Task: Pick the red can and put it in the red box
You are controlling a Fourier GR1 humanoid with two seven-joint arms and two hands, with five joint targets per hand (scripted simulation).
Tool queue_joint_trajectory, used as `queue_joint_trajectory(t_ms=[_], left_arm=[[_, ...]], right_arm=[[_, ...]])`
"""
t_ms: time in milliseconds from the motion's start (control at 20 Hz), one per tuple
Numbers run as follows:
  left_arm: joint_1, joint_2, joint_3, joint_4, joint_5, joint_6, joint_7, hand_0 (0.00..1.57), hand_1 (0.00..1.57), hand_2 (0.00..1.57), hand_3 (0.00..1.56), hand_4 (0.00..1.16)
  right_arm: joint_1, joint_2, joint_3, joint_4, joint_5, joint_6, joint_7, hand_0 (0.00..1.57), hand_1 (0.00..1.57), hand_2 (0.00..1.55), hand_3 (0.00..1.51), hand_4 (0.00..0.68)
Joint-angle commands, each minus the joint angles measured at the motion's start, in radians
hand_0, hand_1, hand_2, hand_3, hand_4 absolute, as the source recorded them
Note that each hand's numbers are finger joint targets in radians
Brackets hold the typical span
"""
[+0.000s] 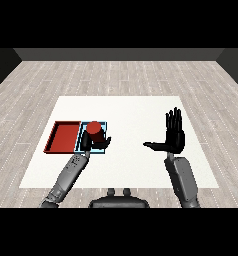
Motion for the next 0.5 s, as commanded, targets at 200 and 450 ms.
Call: queue_joint_trajectory(t_ms=[200, 450], left_arm=[[0.011, 0.154, 0.1, -0.05, -0.071, -0.009, 0.087, 1.57, 1.57, 1.56, 1.42, 1.12], [-0.112, 0.194, 0.16, 0.133, -0.137, -0.022, 0.136, 1.57, 1.57, 1.53, 1.4, 1.12]], right_arm=[[0.147, -0.032, -0.065, 0.154, 0.004, 0.086, -0.105, 0.0, 0.0, 0.0, 0.0, 0.0], [0.191, -0.02, -0.049, 0.206, 0.012, 0.138, -0.145, 0.0, 0.0, 0.0, 0.0, 0.0]])
